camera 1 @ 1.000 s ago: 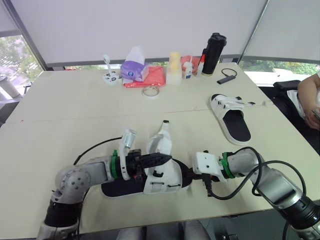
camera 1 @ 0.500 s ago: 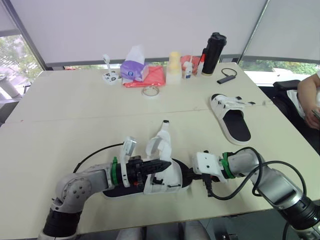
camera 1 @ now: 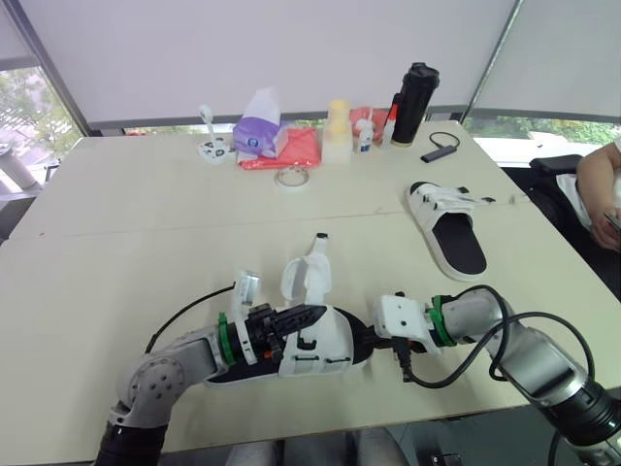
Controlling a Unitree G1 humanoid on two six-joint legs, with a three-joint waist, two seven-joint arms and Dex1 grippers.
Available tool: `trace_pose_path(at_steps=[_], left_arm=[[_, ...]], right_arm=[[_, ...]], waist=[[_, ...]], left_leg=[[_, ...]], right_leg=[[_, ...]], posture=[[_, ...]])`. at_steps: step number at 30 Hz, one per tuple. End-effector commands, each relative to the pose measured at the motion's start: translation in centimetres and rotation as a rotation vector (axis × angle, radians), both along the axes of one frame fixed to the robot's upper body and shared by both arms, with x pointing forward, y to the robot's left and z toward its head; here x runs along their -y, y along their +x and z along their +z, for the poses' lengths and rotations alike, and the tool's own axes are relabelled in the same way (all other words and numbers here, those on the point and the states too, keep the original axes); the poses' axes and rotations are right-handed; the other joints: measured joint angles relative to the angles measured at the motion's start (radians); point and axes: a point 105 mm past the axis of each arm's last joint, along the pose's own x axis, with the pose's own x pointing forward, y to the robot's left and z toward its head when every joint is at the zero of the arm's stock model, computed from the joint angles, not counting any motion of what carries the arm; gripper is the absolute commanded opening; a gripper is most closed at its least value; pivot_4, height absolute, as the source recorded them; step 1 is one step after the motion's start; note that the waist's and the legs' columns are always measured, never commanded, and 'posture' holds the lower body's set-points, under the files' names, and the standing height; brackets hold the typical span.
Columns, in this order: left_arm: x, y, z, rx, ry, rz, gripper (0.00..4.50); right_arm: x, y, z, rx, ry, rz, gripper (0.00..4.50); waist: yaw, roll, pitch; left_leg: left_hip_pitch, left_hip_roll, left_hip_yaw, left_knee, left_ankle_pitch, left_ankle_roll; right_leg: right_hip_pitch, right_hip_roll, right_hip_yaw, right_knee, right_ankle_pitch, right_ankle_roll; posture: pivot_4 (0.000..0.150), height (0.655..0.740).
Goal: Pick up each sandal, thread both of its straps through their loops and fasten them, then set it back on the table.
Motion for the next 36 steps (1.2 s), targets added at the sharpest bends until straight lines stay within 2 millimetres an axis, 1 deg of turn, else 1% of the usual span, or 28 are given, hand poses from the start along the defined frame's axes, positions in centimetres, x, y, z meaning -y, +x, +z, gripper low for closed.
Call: trace_pose_path(at_steps=[1, 8, 13, 16, 20, 25, 30, 36], left_arm=[[0.4, -0.3, 0.2, 0.008, -0.03, 0.007, 0.06], [0.8, -0.7, 0.8, -0.02, -0.083, 0.0, 0.06], [0.5, -1.2, 1.0, -0.026, -0.087, -0.01, 0.06], [0.3, -1.7, 0.9, -0.034, -0.084, -0.017, 0.06], [0.2, -2.1, 0.8, -0.032, -0.073, -0.022, 0.06], [0.2, -2.2, 0.6, -0.026, -0.067, -0.013, 0.06], [0.2, -1.9, -0.1, -0.005, -0.046, 0.027, 0.06], [0.3, -1.9, -0.1, -0.004, -0.062, 0.026, 0.06]], right_arm=[[1.4, 0.2, -2.6, -0.058, -0.079, -0.083, 0.0], [1.5, 0.3, -2.6, -0.056, -0.08, -0.087, 0.0], [1.5, 0.2, -2.7, -0.056, -0.082, -0.085, 0.0], [1.5, 0.2, -2.7, -0.056, -0.083, -0.083, 0.0], [1.5, 0.2, -2.7, -0.057, -0.084, -0.08, 0.0], [1.5, 0.2, -2.7, -0.059, -0.086, -0.075, 0.0], [1.5, 0.2, -2.6, -0.058, -0.085, -0.071, 0.0], [1.6, 0.2, -2.6, -0.058, -0.089, -0.072, 0.0]], waist=[[0.0, 0.0, 0.0], [0.0, 0.0, 0.0], [-0.001, 0.0, -0.001], [-0.001, 0.001, -0.002], [-0.001, 0.001, -0.002], [-0.001, 0.001, -0.002], [-0.002, 0.001, -0.002], [-0.002, 0.001, -0.002]], left_leg=[[0.0, 0.0, 0.0, 0.0, 0.0, 0.0], [-0.001, 0.0, 0.0, 0.0, 0.0, 0.0], [-0.001, 0.001, 0.0, 0.0, 0.0, 0.0], [-0.002, 0.003, 0.0, -0.002, 0.0, 0.0], [-0.001, 0.003, 0.0, -0.003, 0.0, 0.0], [-0.001, 0.003, 0.001, -0.003, 0.0, 0.0], [-0.002, 0.004, 0.002, -0.003, 0.0, 0.0], [-0.002, 0.004, 0.003, -0.003, 0.0, 0.0]], right_leg=[[0.0, 0.0, 0.0, 0.0, 0.0, 0.0], [-0.001, 0.0, 0.0, -0.001, -0.001, 0.001], [-0.004, 0.0, -0.001, -0.004, 0.0, 0.001], [0.0, 0.0, -0.003, -0.01, 0.001, -0.002], [-0.001, 0.0, -0.003, -0.012, 0.003, -0.004], [-0.002, 0.0, -0.004, -0.013, 0.003, -0.004], [-0.002, 0.0, -0.004, -0.015, 0.003, -0.004], [-0.003, 0.0, -0.004, -0.016, 0.003, -0.004]], posture=[[0.15, 0.74], [0.15, 0.74], [0.15, 0.74], [0.15, 0.74], [0.15, 0.74], [0.15, 0.74], [0.15, 0.74], [0.15, 0.74]])
